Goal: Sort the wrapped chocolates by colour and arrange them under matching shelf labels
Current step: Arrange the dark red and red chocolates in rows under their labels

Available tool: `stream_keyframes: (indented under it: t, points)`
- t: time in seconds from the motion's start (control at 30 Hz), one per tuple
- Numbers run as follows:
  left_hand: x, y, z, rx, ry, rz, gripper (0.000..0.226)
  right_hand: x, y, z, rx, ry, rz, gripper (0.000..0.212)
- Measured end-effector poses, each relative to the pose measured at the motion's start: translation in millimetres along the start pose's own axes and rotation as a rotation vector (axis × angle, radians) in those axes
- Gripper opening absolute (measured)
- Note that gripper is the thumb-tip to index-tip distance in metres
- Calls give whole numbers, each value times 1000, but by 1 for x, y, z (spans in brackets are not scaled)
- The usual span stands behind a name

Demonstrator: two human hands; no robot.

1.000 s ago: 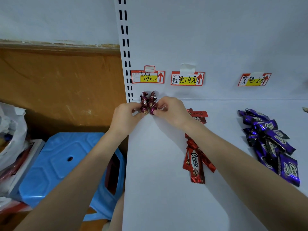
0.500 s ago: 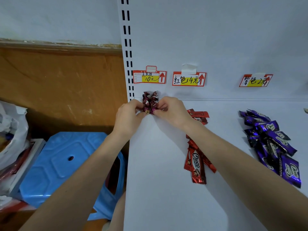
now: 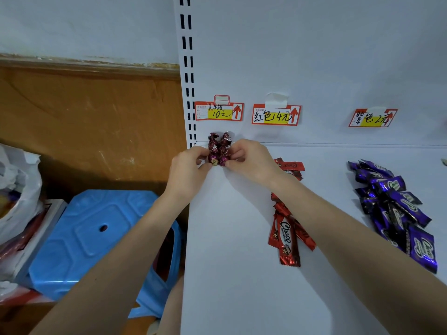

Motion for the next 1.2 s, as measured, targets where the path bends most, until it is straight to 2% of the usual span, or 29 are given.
stream_keyframes:
  t: [0.2, 0.4, 0.77, 1.07, 1.2]
  points:
    - [-3, -3, -3, -21, -22, 21, 21, -1, -6, 6, 100, -88, 4, 23]
    - [0, -1, -2, -15, -21, 4, 22, -11, -3, -1, -10, -140, 46, 21]
    - [2, 0, -1, -20, -30, -8, 21, -3, 2, 1, -39, -138, 16, 8]
    - [2, 0, -1, -25, -40, -8, 21, -1, 0, -3, 3, -107, 19, 16]
    - [3, 1, -2, -34, -36, -14, 22, 4, -3, -3, -24, -97, 15, 33]
Point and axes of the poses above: each hand's wrist, its own y-axis towards the middle knuckle, its own z-axis out of the palm, x = y × z, the point moved 9 cm from there along y, towards the middle knuckle, and after that the axes turned 15 degrees about z, right-handed, at the moved point
